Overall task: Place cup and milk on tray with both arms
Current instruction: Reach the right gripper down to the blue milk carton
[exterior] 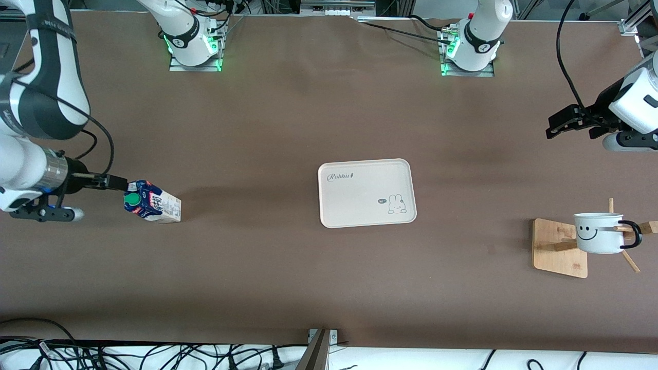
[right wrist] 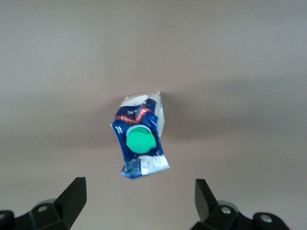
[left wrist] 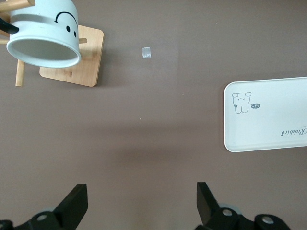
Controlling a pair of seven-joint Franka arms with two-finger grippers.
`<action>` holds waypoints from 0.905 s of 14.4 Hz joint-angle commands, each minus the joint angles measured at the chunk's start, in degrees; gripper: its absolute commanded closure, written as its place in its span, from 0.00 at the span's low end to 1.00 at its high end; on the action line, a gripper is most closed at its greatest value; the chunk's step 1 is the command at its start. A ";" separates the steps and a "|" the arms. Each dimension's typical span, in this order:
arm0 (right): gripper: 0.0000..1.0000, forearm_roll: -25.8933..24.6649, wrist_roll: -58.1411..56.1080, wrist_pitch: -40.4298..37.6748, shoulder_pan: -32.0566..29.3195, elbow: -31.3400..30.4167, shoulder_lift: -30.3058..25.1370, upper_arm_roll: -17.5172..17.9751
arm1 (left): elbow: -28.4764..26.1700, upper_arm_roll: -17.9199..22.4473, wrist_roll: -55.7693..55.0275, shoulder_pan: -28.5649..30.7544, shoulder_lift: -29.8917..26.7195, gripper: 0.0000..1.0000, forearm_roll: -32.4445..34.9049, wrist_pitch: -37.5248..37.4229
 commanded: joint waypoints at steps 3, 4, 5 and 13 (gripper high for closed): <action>0.00 1.60 -1.31 2.71 -0.30 0.15 3.18 0.34 | 2.11 -0.05 -0.60 0.22 0.86 0.00 0.63 -1.39; 0.00 1.51 -1.40 3.15 -0.30 0.15 3.79 0.34 | 2.11 -0.05 -0.60 0.22 0.86 0.00 0.63 -1.47; 0.00 1.51 -2.79 4.28 -0.12 0.15 4.15 0.34 | 2.11 -0.05 -0.60 0.22 0.86 0.00 0.63 -1.47; 0.00 1.51 -9.22 6.23 -0.56 0.07 6.52 0.16 | 2.11 -0.05 -0.60 0.22 0.94 0.00 0.63 -1.30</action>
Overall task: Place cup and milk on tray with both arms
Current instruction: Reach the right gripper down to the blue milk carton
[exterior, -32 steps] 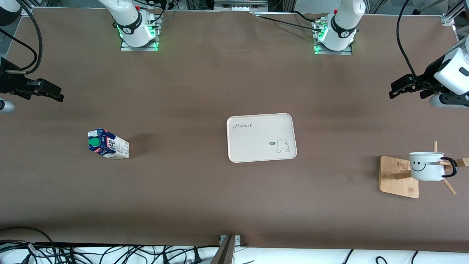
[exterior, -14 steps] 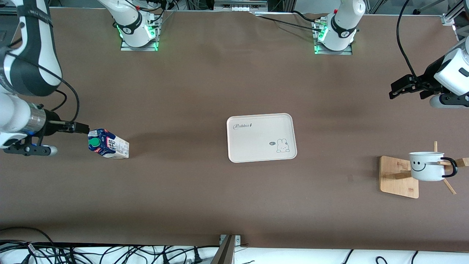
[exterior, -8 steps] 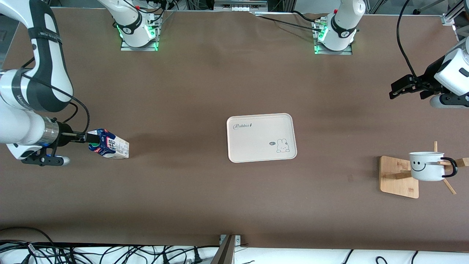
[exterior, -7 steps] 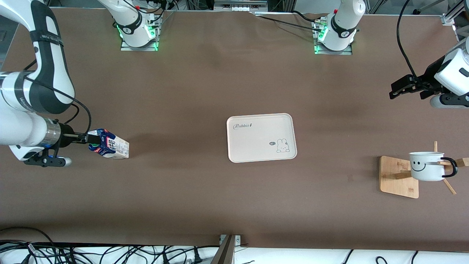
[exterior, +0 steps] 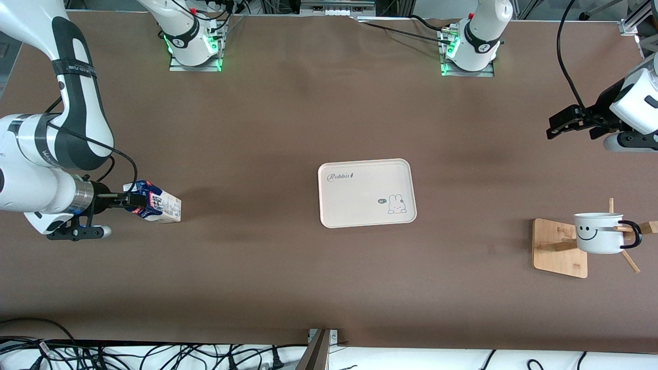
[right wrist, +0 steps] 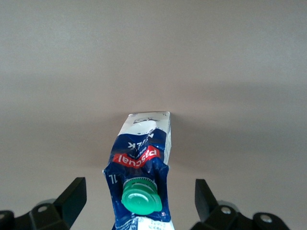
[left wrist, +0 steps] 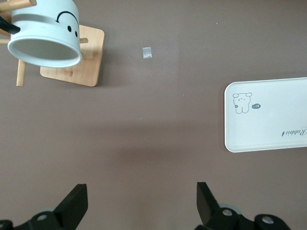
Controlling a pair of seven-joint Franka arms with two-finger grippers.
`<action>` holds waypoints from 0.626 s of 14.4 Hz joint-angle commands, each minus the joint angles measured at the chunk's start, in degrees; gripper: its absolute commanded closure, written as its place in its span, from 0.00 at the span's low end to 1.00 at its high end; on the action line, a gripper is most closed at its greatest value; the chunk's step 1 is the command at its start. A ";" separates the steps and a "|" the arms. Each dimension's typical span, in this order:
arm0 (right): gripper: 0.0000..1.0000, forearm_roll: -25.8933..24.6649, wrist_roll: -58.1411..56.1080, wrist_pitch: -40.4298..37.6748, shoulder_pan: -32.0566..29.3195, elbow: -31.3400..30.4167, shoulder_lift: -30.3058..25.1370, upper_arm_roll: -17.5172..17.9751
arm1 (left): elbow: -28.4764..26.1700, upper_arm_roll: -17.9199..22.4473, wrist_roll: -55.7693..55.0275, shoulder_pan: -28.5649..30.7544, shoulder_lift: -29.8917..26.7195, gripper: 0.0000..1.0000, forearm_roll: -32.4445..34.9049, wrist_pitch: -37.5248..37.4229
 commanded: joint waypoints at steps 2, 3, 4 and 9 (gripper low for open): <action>0.00 0.77 -2.28 -0.39 -0.57 -0.37 0.30 0.16 | 2.16 -0.30 -0.59 0.12 0.77 0.00 0.55 -1.30; 0.00 0.77 -2.28 -0.48 -0.57 -0.63 0.30 0.16 | 2.16 -0.39 -0.59 0.12 0.77 0.00 0.55 -1.30; 0.00 0.60 -3.15 -0.40 -1.01 -1.07 0.30 0.07 | 2.16 -0.39 -0.59 0.12 0.77 0.00 0.55 -1.30; 0.00 0.77 -6.41 -0.39 -2.33 -1.34 0.39 0.07 | 2.16 -0.39 -0.59 0.12 0.77 0.00 0.63 -1.30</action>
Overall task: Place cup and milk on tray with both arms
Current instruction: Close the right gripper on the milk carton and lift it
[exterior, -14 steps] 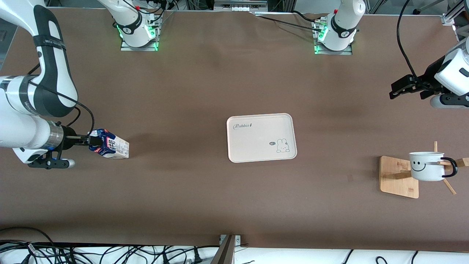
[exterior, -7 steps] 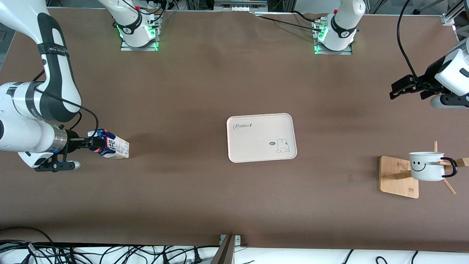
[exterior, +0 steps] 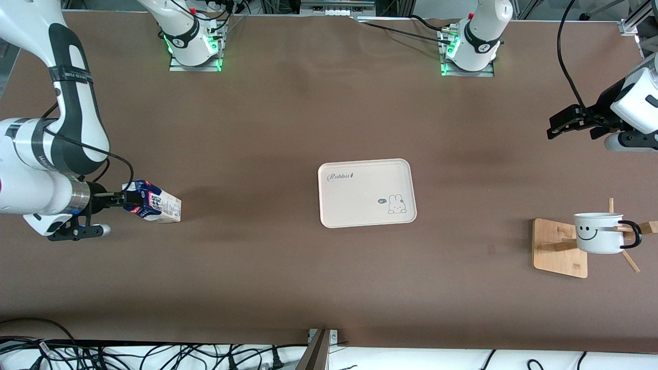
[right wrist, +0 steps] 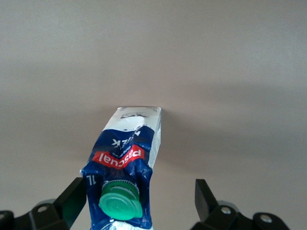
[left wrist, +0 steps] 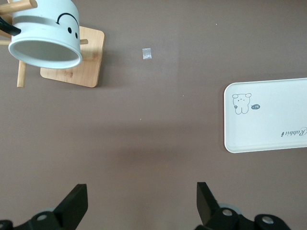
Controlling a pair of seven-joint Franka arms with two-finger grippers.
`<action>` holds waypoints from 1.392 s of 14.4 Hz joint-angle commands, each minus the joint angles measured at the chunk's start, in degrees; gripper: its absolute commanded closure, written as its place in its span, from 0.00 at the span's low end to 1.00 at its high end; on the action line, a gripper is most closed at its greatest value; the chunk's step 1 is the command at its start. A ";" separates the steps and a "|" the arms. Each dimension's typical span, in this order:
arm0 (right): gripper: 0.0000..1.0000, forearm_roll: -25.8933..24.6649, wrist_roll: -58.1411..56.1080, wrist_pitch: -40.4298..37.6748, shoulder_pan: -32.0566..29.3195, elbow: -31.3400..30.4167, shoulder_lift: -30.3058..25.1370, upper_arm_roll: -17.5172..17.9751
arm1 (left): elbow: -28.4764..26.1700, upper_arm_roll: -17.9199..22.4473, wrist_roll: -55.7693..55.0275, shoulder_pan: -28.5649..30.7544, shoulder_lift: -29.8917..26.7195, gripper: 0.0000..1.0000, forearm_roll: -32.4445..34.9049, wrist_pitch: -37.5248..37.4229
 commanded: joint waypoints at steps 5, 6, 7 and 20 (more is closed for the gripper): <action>0.00 0.76 -1.37 -0.35 -0.32 -0.78 -0.28 0.48 | 1.95 -0.32 -0.59 0.13 0.84 0.00 0.63 -1.30; 0.00 0.76 -1.37 -0.35 -0.32 -0.52 -0.37 0.57 | 1.95 -0.32 -0.59 0.13 0.84 0.00 0.63 -1.30; 0.00 0.76 -1.19 -0.35 -0.32 -0.34 -0.54 0.57 | 1.95 -0.32 -0.59 0.13 0.76 0.00 0.63 -1.30; 0.00 1.99 2.15 -2.11 0.64 -0.51 -0.81 1.10 | 1.95 -0.32 -0.59 0.13 0.76 0.00 0.63 -1.30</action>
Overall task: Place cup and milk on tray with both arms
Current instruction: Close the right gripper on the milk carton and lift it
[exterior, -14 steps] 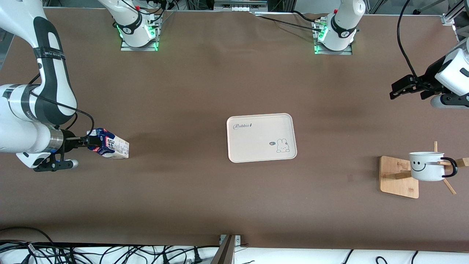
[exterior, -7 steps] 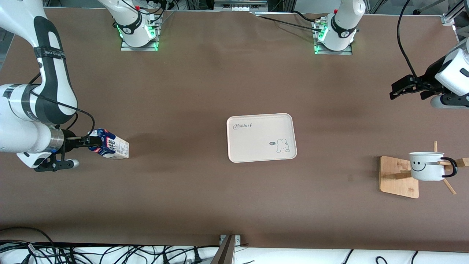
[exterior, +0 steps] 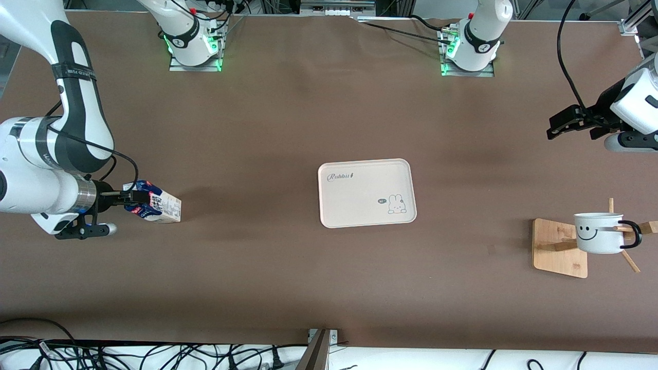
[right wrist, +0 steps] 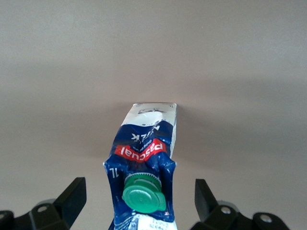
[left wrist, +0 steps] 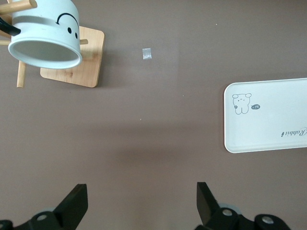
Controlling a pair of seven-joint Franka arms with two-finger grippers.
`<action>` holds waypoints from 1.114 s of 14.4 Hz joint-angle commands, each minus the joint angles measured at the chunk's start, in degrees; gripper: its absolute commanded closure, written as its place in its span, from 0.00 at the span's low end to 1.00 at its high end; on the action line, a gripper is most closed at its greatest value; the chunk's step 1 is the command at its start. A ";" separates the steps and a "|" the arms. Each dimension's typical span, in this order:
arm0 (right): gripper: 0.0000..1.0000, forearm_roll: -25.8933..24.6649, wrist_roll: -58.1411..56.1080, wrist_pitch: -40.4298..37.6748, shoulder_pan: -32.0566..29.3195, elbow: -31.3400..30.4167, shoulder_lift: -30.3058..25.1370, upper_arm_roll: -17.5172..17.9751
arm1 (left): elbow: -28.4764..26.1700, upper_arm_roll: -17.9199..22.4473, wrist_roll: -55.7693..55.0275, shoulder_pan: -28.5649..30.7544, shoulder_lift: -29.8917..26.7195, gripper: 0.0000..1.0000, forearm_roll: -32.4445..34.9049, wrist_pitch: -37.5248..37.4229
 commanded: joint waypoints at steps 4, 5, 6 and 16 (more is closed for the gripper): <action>0.00 0.84 -0.69 -0.70 -0.07 -1.19 -0.22 0.15 | 1.89 -0.41 -0.59 0.13 0.68 0.00 0.63 -1.30; 0.00 0.84 -0.69 -0.70 -0.07 -1.54 -0.13 0.15 | 1.89 -0.41 -0.59 0.13 0.68 0.00 0.63 -1.30; 0.00 0.84 -0.78 -0.70 -0.07 -1.63 0.04 0.15 | 1.89 -0.41 -0.59 0.13 0.68 0.00 0.63 -1.30; 0.63 0.84 -4.91 -0.61 -0.60 -1.46 0.57 0.06 | 1.72 -0.23 -0.60 0.21 0.77 0.00 0.63 -1.38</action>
